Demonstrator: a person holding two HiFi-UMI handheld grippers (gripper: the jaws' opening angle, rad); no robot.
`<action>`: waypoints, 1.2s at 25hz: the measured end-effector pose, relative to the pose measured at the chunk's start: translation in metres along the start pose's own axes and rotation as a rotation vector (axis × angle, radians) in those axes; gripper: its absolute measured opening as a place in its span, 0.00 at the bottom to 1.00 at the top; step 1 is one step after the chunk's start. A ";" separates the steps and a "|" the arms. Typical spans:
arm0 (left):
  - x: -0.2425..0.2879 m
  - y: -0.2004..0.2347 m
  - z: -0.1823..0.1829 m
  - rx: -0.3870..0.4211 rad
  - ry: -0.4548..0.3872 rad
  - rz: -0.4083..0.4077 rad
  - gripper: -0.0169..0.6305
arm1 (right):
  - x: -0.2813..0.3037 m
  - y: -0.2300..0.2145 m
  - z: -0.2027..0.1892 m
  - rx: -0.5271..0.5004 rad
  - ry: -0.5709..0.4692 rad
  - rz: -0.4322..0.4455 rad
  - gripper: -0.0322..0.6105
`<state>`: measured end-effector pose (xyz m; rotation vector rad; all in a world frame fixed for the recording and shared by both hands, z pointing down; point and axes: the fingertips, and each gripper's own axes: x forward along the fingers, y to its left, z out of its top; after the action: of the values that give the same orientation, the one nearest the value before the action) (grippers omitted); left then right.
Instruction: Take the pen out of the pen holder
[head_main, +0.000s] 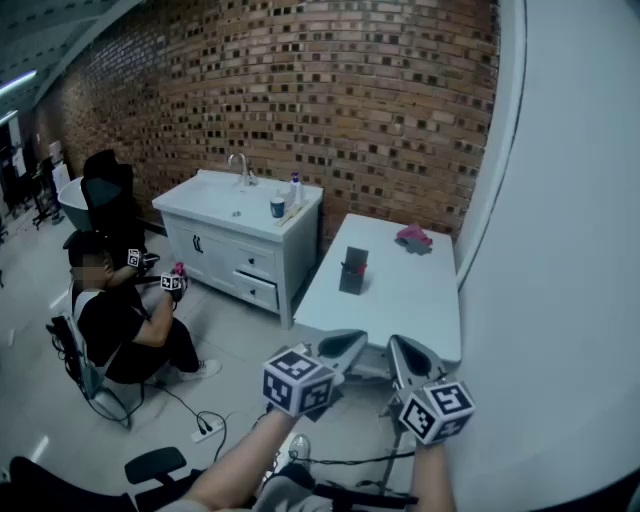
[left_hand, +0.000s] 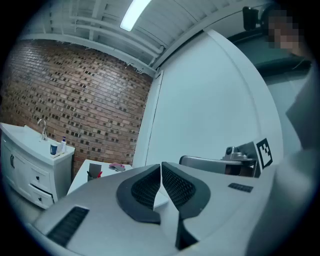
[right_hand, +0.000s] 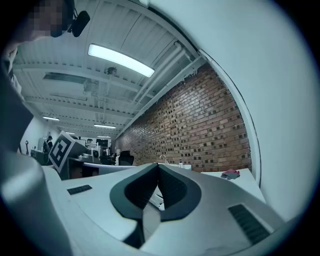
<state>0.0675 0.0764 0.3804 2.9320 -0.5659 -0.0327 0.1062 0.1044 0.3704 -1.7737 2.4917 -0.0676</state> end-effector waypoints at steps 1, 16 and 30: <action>0.002 0.003 0.001 -0.002 0.000 -0.001 0.03 | 0.003 -0.002 0.000 0.002 0.003 -0.003 0.05; 0.057 0.086 0.002 -0.034 0.028 -0.004 0.03 | 0.085 -0.053 -0.008 0.026 0.049 -0.024 0.05; 0.127 0.186 -0.005 -0.062 0.062 -0.010 0.03 | 0.182 -0.124 -0.027 0.039 0.095 -0.046 0.05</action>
<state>0.1175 -0.1407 0.4155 2.8649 -0.5307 0.0382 0.1607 -0.1087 0.4004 -1.8552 2.4946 -0.2069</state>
